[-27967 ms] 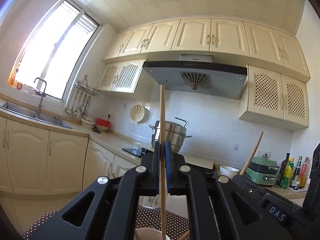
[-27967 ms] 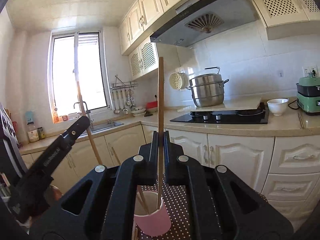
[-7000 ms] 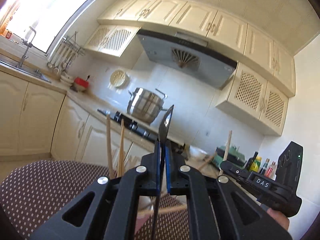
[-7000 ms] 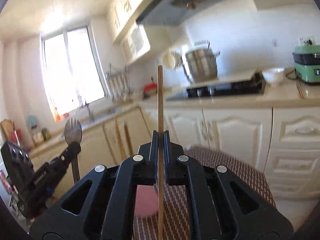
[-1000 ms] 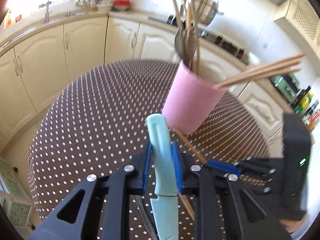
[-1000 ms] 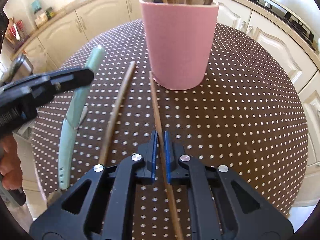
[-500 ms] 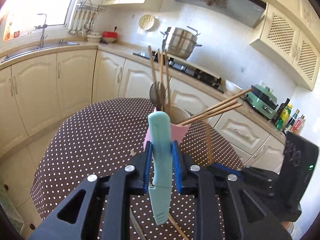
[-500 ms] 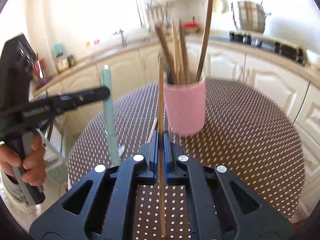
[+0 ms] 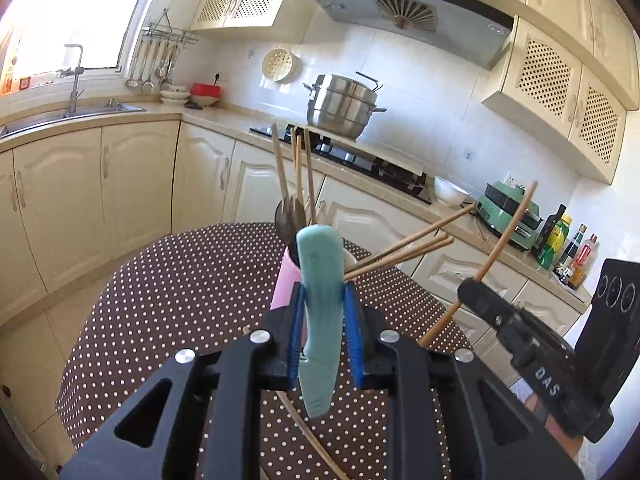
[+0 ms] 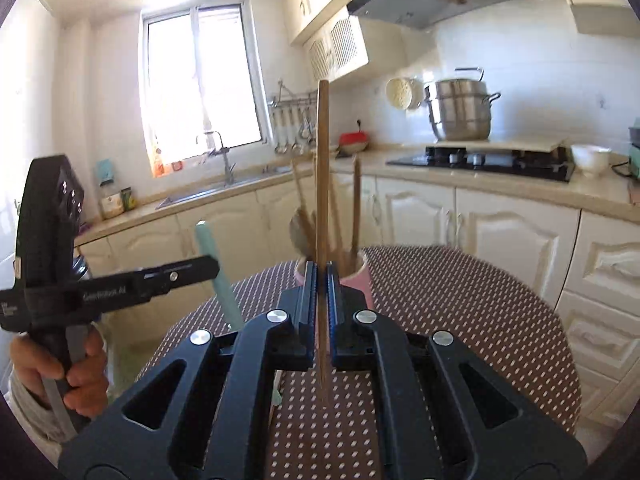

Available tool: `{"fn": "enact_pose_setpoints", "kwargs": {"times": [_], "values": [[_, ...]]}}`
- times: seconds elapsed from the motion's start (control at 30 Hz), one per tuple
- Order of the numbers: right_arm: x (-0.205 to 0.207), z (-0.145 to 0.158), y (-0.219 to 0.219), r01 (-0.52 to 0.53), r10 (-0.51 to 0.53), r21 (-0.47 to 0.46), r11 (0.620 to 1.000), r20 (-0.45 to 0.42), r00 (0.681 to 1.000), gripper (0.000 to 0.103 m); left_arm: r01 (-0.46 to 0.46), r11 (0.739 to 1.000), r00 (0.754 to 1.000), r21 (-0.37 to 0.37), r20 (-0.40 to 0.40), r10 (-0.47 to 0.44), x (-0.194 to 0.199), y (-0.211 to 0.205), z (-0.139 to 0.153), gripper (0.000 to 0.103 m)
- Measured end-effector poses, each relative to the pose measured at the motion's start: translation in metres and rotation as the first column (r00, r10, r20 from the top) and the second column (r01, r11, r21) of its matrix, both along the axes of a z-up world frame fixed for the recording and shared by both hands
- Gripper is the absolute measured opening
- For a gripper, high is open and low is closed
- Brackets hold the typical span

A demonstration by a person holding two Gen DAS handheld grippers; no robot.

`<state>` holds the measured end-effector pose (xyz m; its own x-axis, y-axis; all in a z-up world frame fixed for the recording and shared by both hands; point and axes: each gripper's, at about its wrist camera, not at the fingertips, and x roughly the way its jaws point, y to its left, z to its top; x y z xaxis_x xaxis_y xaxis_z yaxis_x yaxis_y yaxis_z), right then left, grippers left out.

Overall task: Organize utensils
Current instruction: 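Lift the light blue knife and the chopstick above the pink cup, then lower both into the pink cup, opening the left tool then the right tool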

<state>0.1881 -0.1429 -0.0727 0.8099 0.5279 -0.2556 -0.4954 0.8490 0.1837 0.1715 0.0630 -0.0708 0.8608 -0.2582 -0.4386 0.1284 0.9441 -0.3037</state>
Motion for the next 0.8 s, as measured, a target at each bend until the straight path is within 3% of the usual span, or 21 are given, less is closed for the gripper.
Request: {"fn": "enact_pose_setpoints", "kwargs": {"times": [0.17,0.47,0.67,0.8], "values": [[0.013,0.014,-0.009,0.078,-0.079,0.027,0.997,0.034,0.996,0.005,-0.001,1.000,0.999,0.004,0.041,0.001,0.009,-0.003,0.016,0.018],[0.041,0.050,-0.017,0.170,-0.184,0.110,0.979,0.122,0.975,0.005,-0.037,0.999,0.981,0.038,0.192,0.029,0.029,-0.014,0.069,0.018],[0.049,0.067,-0.008,0.184,-0.216,0.164,0.969,0.205,0.955,0.005,-0.080,0.994,0.965,0.076,0.256,0.058,0.048,-0.024,0.077,0.018],[0.051,0.073,0.002,0.160,-0.204,0.187,0.969,0.251,0.946,0.005,-0.067,0.994,0.969,0.087,0.243,0.044,0.065,-0.030,0.068,0.018]]}}
